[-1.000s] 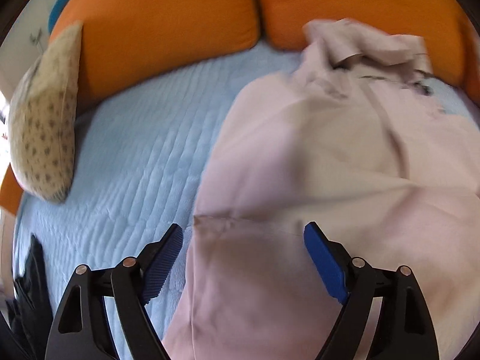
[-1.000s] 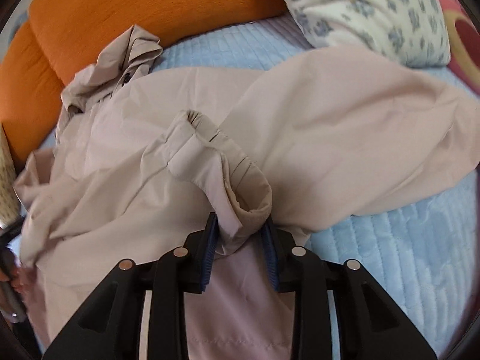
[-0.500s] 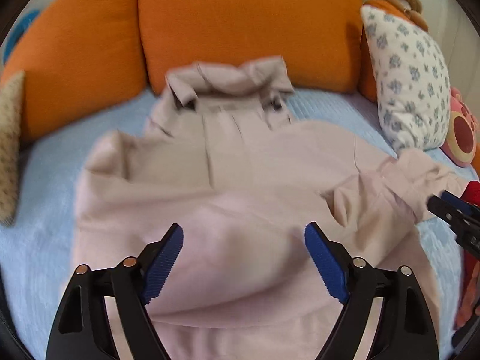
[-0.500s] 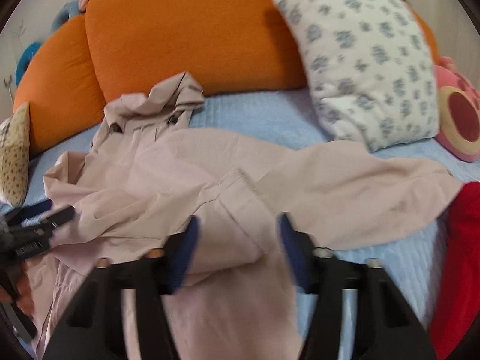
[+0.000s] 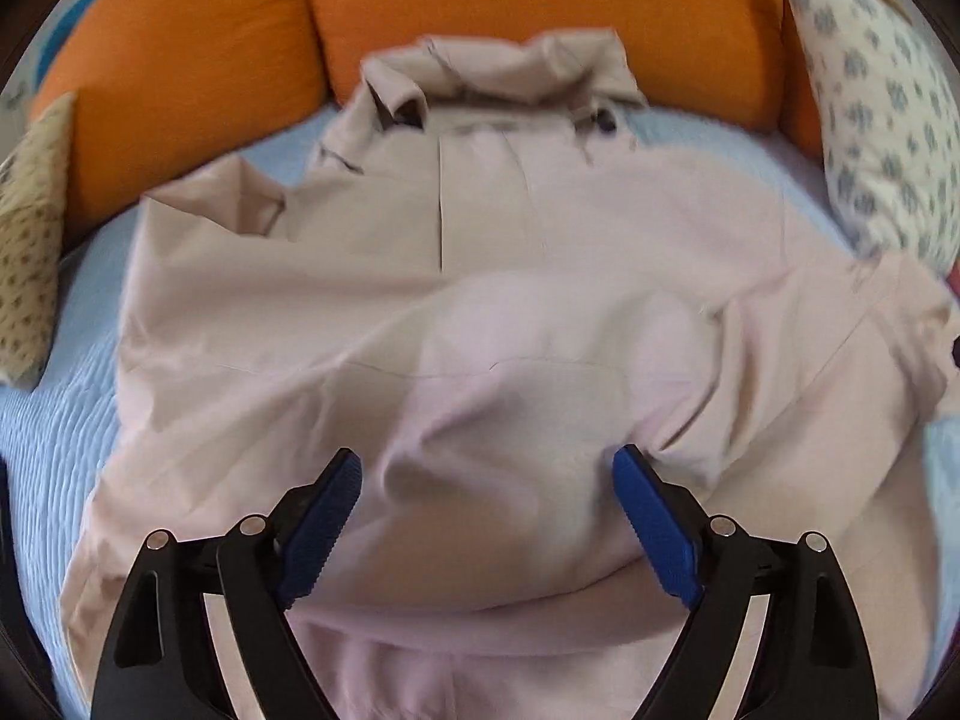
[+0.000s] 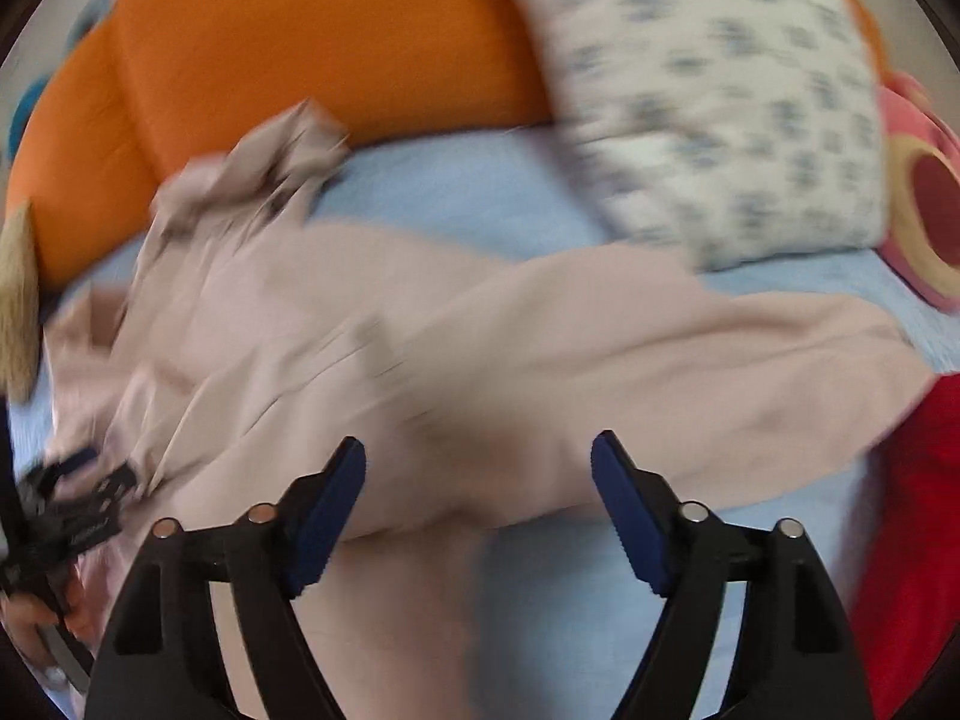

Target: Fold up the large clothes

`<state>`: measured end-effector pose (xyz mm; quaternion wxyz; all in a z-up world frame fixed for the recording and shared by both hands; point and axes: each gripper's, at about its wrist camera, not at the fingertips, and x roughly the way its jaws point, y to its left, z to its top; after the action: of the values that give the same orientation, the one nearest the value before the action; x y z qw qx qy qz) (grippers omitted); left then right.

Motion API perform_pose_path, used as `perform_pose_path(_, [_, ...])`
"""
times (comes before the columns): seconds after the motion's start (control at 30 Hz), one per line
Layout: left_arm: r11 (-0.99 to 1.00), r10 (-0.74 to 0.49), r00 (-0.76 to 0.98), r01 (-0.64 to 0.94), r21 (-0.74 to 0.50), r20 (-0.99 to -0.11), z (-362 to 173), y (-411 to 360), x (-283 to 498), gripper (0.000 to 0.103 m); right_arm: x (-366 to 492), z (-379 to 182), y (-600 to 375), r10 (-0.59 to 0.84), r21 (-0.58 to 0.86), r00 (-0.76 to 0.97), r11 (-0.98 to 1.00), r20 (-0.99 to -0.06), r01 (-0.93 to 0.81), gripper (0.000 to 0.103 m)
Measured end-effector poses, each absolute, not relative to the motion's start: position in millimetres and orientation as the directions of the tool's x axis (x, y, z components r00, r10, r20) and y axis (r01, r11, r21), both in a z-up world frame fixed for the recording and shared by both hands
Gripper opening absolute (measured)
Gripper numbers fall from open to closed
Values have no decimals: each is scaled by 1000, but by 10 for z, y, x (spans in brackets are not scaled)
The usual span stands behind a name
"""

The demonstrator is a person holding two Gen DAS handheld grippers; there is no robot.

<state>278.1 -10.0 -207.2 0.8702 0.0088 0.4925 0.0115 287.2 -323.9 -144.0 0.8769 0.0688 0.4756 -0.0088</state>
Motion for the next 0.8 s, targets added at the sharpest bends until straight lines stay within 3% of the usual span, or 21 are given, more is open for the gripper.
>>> perform_pose_path(0.17, [1000,-20,578,25,-7,-816,-1808,-507,2641,90,3017,-1258,-4360,-123,-5,540,976,-833,216,77])
perform_pose_path(0.33, [992,-118,574,110,-67,-810,-1708,-1133,2704,90,3098,-1175,-5580,-174,-1,477,940,-861,340,77])
perform_pose_path(0.67, [980,-182,581,176,-95,-793,-1651,-1907,2579,91,3192,-1700,-6861,-59,72,306,913,-950,401,74])
perform_pose_path(0.8, [982,-162,549,174,-77,-820,-1736,-1891,2541,91,3217,-2024,-7008,36,144,260,901,-965,409,66])
